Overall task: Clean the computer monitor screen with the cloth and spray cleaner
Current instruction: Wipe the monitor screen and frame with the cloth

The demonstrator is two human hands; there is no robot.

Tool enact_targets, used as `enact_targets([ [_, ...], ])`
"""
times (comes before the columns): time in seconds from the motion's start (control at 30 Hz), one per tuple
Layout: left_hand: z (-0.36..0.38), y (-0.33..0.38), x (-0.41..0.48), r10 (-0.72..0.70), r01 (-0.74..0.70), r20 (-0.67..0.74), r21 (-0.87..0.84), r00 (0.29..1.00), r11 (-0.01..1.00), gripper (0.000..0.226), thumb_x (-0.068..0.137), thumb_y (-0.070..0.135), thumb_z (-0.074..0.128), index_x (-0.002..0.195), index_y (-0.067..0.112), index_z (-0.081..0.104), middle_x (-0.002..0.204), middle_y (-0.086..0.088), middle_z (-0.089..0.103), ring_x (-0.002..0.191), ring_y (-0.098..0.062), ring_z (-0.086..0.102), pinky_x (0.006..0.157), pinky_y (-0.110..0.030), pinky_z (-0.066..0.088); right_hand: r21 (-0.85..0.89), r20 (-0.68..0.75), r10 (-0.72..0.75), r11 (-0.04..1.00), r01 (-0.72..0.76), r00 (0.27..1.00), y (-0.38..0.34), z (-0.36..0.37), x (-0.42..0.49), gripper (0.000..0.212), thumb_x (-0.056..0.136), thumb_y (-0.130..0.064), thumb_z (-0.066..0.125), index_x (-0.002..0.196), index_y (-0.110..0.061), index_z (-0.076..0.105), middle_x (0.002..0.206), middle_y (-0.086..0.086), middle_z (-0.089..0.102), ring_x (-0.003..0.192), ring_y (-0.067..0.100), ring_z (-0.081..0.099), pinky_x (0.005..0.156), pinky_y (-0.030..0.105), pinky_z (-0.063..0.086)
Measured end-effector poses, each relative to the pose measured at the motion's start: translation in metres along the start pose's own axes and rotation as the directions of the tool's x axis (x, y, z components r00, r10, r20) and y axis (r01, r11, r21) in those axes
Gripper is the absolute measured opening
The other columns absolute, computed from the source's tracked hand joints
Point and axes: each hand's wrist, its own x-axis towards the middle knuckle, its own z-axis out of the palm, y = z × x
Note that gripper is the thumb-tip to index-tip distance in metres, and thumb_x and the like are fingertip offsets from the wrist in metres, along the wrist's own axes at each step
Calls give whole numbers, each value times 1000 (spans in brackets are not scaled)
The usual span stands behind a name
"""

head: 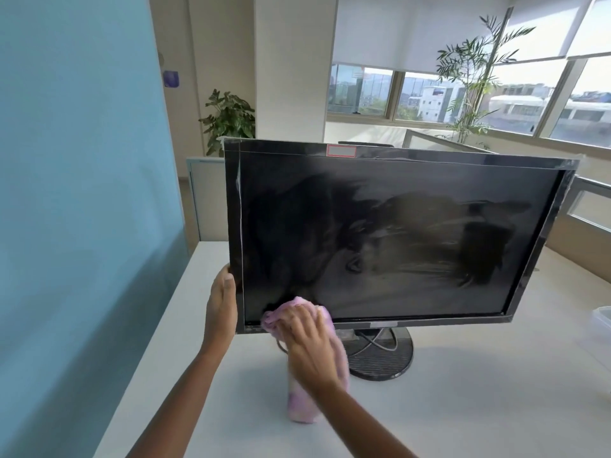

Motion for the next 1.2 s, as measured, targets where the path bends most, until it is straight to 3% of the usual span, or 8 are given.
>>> enact_targets([
  [0.1,4,1,-3,9,-8,-30,6,1000,1000,42,101,23,23,139,11,35,144,-7,41,131,-13,36,105,-22,26,-57,-37,102,993,-104,994,52,-9,-22,39,82,-16,45,116,-30,61,125,-9,56,124,14,42,110,32,24],
  [0.3,14,-1,-7,20,-18,-102,23,995,1000,42,101,23,26,141,12,32,146,-5,38,135,-18,34,103,-21,25,-79,-154,417,899,-432,896,122,-33,-60,42,59,4,63,97,-14,69,107,15,64,107,36,58,75,43,56],
  [0.43,20,-3,-12,33,-26,-126,54,992,998,42,101,22,26,142,14,28,147,-6,36,135,-19,33,104,-23,26,-31,-212,453,883,-469,866,109,-33,-57,48,51,0,50,95,-15,62,106,4,45,102,26,40,73,41,52],
  [0.6,45,-4,-40,218,-101,-257,404,941,909,50,94,20,32,139,-3,31,145,-24,33,133,-37,36,107,-47,33,-29,-102,363,929,-368,926,56,-11,-39,51,51,-8,57,98,-25,69,102,10,66,104,35,55,76,50,54],
  [0.7,68,-12,-65,362,-265,-46,596,931,758,49,88,16,31,129,-6,45,133,-27,47,125,-40,45,101,-50,40,-38,-59,280,959,-282,958,42,-14,-28,44,55,-15,61,96,-29,70,99,5,69,103,27,44,77,43,55],
  [0.87,102,-25,-92,354,-503,362,695,862,514,45,78,13,35,111,6,65,109,-12,66,102,-28,64,85,-35,54,-112,-68,108,987,-116,992,84,-24,-39,35,69,-18,54,98,-30,70,99,-1,70,94,24,67,74,34,58],
  [0.93,114,-25,-98,335,-546,431,682,838,487,44,75,14,38,107,8,67,103,-8,68,96,-24,66,81,-30,56,-127,-56,126,983,-132,990,114,-28,-49,43,58,-15,71,99,-28,69,100,2,69,94,26,68,75,38,58],
  [1.2,160,-20,-104,312,-589,501,723,807,362,35,66,13,66,100,7,71,96,-6,70,87,-22,69,77,-30,58,-226,-92,332,911,-345,939,248,-65,-105,58,41,10,77,94,-13,73,101,13,67,101,34,56,76,45,57],
])
